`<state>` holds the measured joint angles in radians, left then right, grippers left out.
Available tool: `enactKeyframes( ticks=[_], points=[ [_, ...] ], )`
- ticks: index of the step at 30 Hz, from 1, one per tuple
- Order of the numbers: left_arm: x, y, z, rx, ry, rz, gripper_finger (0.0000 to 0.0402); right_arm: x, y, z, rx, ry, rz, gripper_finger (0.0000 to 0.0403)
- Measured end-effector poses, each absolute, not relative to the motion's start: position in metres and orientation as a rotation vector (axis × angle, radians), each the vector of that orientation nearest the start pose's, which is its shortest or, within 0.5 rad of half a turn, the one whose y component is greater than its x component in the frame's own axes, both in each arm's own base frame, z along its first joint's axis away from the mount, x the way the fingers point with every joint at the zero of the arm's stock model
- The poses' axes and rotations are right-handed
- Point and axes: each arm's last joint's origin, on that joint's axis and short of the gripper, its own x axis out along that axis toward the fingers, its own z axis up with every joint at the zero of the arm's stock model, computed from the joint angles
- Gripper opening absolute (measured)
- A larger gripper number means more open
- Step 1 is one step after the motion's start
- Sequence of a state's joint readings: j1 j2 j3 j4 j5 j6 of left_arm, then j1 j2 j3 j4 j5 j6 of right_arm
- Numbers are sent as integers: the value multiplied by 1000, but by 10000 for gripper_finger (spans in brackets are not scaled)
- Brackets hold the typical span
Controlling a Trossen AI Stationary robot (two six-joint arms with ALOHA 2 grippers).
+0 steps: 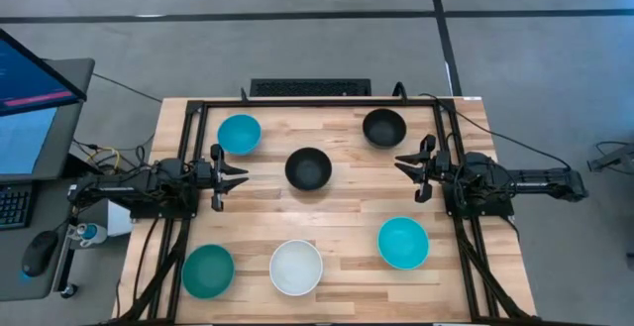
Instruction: Nest bowls inside each other
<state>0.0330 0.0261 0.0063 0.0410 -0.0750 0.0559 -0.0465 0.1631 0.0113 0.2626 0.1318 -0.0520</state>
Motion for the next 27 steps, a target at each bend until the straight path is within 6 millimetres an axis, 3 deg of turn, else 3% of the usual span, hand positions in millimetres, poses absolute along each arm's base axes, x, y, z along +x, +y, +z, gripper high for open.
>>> enactKeyframes(
  ticks=[27],
  points=[
    [99,5,168,56,-18,108,80,106,-9,179,-92,-102,-188,107]
  ],
)
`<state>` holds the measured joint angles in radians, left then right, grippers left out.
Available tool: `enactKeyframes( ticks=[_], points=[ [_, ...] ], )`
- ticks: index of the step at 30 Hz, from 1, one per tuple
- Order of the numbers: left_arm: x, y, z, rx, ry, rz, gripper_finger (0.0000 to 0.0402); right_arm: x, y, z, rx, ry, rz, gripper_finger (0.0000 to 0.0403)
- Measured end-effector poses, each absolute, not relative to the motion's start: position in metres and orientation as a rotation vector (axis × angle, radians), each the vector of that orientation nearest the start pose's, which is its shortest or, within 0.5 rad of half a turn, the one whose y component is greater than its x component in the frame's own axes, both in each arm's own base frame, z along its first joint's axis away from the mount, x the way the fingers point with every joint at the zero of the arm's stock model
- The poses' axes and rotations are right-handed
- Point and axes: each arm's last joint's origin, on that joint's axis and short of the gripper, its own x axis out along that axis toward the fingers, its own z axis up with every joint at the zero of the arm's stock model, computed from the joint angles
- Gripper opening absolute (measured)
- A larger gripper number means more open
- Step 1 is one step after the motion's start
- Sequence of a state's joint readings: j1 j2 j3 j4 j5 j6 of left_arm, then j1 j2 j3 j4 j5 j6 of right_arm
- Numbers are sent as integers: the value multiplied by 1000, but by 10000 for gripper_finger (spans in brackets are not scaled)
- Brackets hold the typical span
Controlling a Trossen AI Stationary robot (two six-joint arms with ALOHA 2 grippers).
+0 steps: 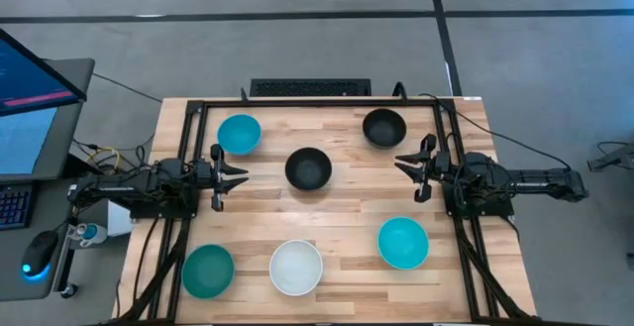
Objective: Nest bowls inside each other
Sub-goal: Stack the top black bowl on top of the bottom black bowl
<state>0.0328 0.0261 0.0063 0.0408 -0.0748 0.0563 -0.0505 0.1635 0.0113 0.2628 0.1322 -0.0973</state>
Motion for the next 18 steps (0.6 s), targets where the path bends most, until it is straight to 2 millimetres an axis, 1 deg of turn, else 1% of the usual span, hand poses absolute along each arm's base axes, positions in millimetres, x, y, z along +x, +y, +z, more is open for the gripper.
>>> enactKeyframes(
  ticks=[3,9,14,18],
  points=[
    [99,5,168,56,-18,108,80,106,-9,179,-86,-103,-187,107],
    [99,5,168,56,-18,108,80,106,-9,180,110,-126,-172,107],
    [99,5,168,28,-24,103,80,106,-9,181,182,-144,-166,107],
    [98,6,172,-6,-65,124,80,106,-9,183,252,-168,-160,107]
  ],
)
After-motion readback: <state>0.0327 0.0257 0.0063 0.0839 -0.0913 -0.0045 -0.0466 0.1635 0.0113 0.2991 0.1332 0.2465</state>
